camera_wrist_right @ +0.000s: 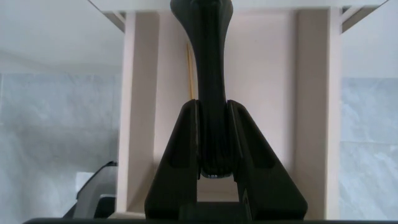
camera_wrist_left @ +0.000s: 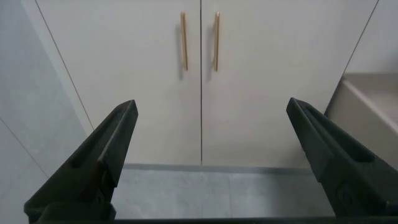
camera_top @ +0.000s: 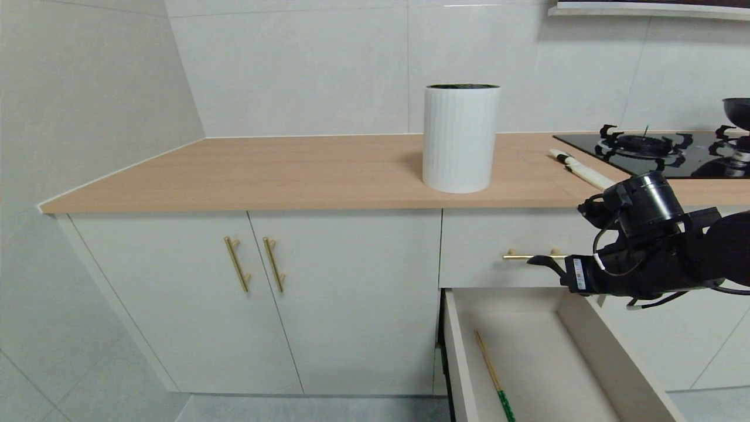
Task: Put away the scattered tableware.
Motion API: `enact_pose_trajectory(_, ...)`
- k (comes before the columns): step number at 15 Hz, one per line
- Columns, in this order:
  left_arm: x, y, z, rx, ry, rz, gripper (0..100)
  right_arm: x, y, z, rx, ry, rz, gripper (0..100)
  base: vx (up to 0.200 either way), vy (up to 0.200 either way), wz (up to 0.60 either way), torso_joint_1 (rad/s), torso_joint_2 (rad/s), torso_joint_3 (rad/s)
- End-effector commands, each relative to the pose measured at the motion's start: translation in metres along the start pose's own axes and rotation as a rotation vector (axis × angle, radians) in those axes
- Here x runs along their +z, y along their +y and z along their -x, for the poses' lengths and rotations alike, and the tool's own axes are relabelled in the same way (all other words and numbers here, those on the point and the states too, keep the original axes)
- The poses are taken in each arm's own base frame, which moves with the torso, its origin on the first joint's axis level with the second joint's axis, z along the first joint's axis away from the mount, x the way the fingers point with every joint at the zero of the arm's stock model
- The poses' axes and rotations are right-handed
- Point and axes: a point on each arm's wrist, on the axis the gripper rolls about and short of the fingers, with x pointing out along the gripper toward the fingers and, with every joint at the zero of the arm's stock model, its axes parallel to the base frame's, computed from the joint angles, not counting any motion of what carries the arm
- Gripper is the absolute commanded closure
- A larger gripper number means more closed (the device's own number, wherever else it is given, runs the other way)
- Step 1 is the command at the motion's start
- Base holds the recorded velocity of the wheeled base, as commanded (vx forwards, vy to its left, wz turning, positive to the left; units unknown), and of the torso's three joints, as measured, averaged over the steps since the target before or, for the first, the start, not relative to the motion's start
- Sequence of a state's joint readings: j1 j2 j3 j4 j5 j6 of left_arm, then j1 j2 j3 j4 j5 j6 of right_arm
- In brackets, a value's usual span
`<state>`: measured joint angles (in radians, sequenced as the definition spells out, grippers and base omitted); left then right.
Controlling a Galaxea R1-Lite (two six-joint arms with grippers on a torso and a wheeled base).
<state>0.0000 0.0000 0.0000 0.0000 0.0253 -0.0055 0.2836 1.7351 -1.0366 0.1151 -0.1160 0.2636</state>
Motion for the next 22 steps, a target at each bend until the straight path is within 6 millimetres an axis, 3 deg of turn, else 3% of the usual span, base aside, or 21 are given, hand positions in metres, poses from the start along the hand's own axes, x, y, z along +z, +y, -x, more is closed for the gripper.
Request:
enact_pose_trajectory(1, 0.000, 0.000, 0.000, 0.001, 0.000, 0.001, 0, 0.000, 0.000, -0.002, 0.000, 0.006, 0.001, 100, 0.000, 0.000, 0.00, -0.149, 0.45, 0.295)
enact_pose_trajectory(6, 0.000, 0.000, 0.000, 0.001, 0.000, 0.001, 0, -0.001, 0.000, -0.003, -0.002, 0.008, 0.000, 100, 0.000, 0.000, 0.00, -0.103, 0.42, 0.305)
enact_pose_trajectory(12, 0.000, 0.000, 0.000, 0.001, 0.000, 0.001, 0, -0.001, 0.000, -0.005, -0.003, 0.013, 0.002, 100, 0.000, 0.000, 0.00, -0.014, 0.05, 0.037)
enact_pose_trajectory(16, 0.000, 0.000, 0.000, 0.001, 0.000, 0.001, 0, -0.005, 0.001, -0.029, -0.021, 0.058, 0.029, 100, 0.000, 0.000, 0.00, 0.000, 0.00, 0.000)
enact_pose_trajectory(18, 0.000, 0.000, 0.000, 0.001, 0.000, 0.001, 0, -0.004, 0.001, -0.053, -0.018, 0.027, 0.011, 100, 0.000, 0.000, 0.00, 0.000, 0.00, 0.000)
enact_pose_trajectory(22, 0.000, 0.000, 0.000, 0.001, 0.000, 0.001, 0, -0.023, -0.011, -0.110, -0.073, 0.134, 0.000, 100, 0.000, 0.000, 0.00, 0.000, 0.00, 0.000)
